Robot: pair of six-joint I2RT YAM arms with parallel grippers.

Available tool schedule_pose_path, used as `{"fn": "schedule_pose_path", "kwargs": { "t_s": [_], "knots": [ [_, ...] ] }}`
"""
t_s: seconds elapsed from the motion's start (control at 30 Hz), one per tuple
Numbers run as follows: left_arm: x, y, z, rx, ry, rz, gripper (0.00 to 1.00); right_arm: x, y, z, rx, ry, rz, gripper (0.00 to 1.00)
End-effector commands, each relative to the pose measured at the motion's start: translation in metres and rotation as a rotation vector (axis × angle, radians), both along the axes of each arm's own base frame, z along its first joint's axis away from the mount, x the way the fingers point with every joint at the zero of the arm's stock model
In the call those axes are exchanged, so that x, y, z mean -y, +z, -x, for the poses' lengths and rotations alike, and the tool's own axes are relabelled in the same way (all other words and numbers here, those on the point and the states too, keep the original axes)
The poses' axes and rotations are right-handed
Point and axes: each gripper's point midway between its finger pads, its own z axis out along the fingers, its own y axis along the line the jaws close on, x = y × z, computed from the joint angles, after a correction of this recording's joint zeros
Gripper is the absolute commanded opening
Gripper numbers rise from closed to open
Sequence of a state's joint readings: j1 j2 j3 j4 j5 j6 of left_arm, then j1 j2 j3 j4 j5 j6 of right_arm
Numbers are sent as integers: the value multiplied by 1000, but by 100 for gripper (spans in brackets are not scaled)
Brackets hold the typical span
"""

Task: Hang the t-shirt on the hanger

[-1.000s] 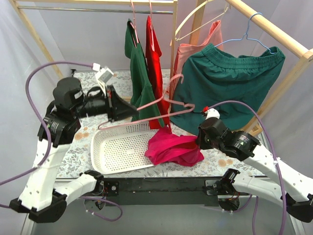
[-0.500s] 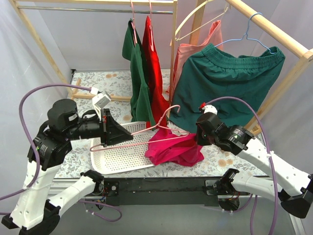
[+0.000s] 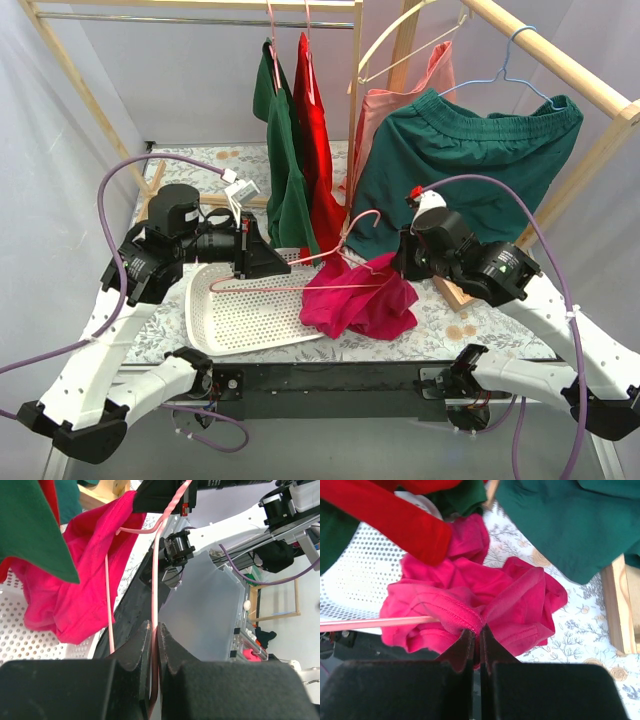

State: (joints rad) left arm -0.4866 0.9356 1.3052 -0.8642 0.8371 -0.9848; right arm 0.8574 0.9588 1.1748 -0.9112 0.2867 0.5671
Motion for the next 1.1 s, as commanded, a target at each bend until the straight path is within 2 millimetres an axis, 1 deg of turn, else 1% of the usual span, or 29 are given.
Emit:
{"fn": "schedule_pose_path", "kwargs": {
  "t_s": [0.0, 0.07, 0.1, 0.17, 0.23, 0.27, 0.3, 0.33, 0.37, 0.4, 0.43, 0.47, 0.5, 0.53, 0.57, 0.6, 0.63, 0.67, 0.73, 0.77, 0.8, 0.87, 0.9, 0.97, 1.07],
  "knots": [
    [9, 9, 2, 45, -61, 78, 0, -21, 45, -3, 73, 117, -69, 1],
    [12, 5, 2, 43, -75, 95, 0, -34, 59, -3, 81, 163, -107, 1],
    [12, 4, 2, 36, -78, 102, 0, -37, 78, -4, 110, 173, -139, 1],
    [15, 4, -2, 48, -75, 119, 0, -44, 92, -4, 116, 191, -173, 1],
    [16, -1, -4, 41, -59, 135, 0, -50, 105, 0, 116, 203, -226, 1],
    [18, 5, -8, 82, -54, 166, 0, -54, 108, 1, 115, 216, -249, 1],
    [19, -5, -10, 69, -45, 169, 0, -57, 108, 3, 112, 226, -265, 1],
    [20, -4, -11, 70, -29, 186, 0, -58, 96, 6, 84, 233, -263, 1],
    [22, -1, -14, 96, -26, 210, 0, -58, 88, 4, 79, 224, -253, 1],
    [24, -13, -16, 74, -22, 202, 0, -56, 81, 2, 76, 209, -242, 1],
    [25, -16, -19, 72, -9, 205, 0, -53, 67, -1, 64, 183, -212, 1],
    [28, -19, -24, 86, 23, 205, 0, -50, 47, -1, 29, 171, -179, 1],
    [29, -24, -26, 88, 31, 206, 0, -50, 36, 0, 14, 164, -166, 1],
    [31, -33, -28, 74, 48, 194, 0, -48, 31, 0, 14, 156, -166, 1],
    [34, -34, -28, 82, 61, 198, 0, -45, 13, 2, -15, 140, -153, 1],
    [37, -37, -27, 77, 60, 203, 0, -43, 8, 3, -16, 135, -153, 1],
    [39, -45, -26, 67, 62, 197, 0, -42, 12, 2, 15, 127, -177, 1],
    [45, -46, -23, 61, 58, 206, 0, -38, -1, 2, 1, 115, -163, 1],
    [51, -54, -20, 51, 52, 199, 0, -36, -2, 2, 26, 112, -177, 2],
    [57, -62, -15, 37, 36, 187, 0, -36, -4, 1, 30, 111, -181, 3],
    [60, -67, -17, 35, 54, 175, 0, -35, -9, 2, 27, 111, -178, 4],
    [67, -74, -14, 30, 53, 168, 0, -35, -5, 2, 46, 117, -204, 6],
    [68, -77, -18, 27, 87, 163, 0, -34, -8, 3, 41, 109, -208, 6],
    [71, -80, -18, 27, 106, 168, 0, -28, -5, 3, 67, 84, -226, 6],
    [74, -82, -20, 24, 131, 178, 0, -18, -6, 3, 91, 36, -243, 9]
  ]
}}
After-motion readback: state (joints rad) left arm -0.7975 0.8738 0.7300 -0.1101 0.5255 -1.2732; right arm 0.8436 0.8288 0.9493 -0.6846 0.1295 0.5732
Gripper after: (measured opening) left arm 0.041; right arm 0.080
